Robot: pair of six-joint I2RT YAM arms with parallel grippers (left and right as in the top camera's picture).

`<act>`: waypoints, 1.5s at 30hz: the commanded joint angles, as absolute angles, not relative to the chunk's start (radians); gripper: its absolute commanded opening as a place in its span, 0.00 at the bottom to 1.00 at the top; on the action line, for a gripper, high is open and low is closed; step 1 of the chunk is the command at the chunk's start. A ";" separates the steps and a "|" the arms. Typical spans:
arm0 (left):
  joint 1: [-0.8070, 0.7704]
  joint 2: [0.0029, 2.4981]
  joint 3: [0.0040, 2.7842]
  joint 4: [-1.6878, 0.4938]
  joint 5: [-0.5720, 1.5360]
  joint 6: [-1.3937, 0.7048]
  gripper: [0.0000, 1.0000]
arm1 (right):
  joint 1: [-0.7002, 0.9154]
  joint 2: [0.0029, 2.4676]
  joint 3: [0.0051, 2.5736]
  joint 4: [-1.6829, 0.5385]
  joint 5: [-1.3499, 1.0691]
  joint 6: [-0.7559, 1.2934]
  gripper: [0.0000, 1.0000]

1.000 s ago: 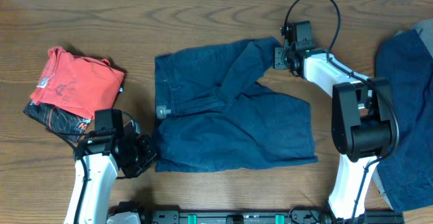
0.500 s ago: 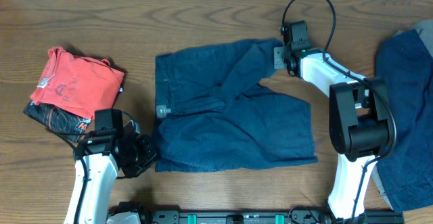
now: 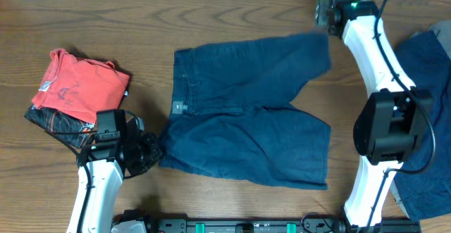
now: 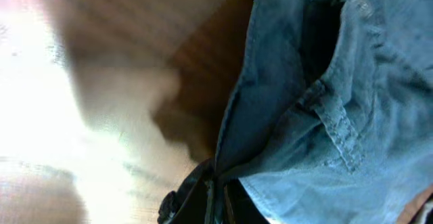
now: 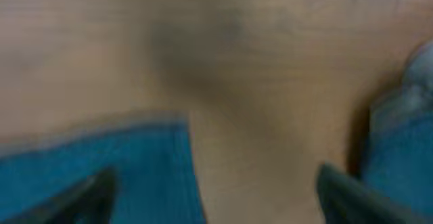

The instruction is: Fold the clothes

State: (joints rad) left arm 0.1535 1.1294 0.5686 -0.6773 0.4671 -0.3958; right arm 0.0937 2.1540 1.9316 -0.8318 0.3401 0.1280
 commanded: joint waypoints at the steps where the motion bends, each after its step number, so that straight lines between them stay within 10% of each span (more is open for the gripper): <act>1: 0.158 1.122 0.569 -0.640 0.462 -0.400 0.06 | 0.097 2.119 1.950 -0.999 0.301 0.226 0.97; 19: 0.158 1.215 0.568 -0.561 0.459 -0.393 0.06 | 0.060 1.896 1.678 -1.449 -0.185 0.321 0.93; 23: 0.158 1.245 0.568 -0.566 0.459 -0.393 0.06 | 0.117 1.801 1.465 -1.374 -0.189 0.321 0.87; 31: 0.157 1.263 0.568 -0.620 0.459 -0.393 0.06 | 0.260 1.760 1.100 -1.120 -0.218 0.387 0.34; 45: -0.036 1.274 0.557 -0.545 0.387 -0.406 0.06 | 0.164 1.760 0.878 -0.480 -0.093 0.421 0.28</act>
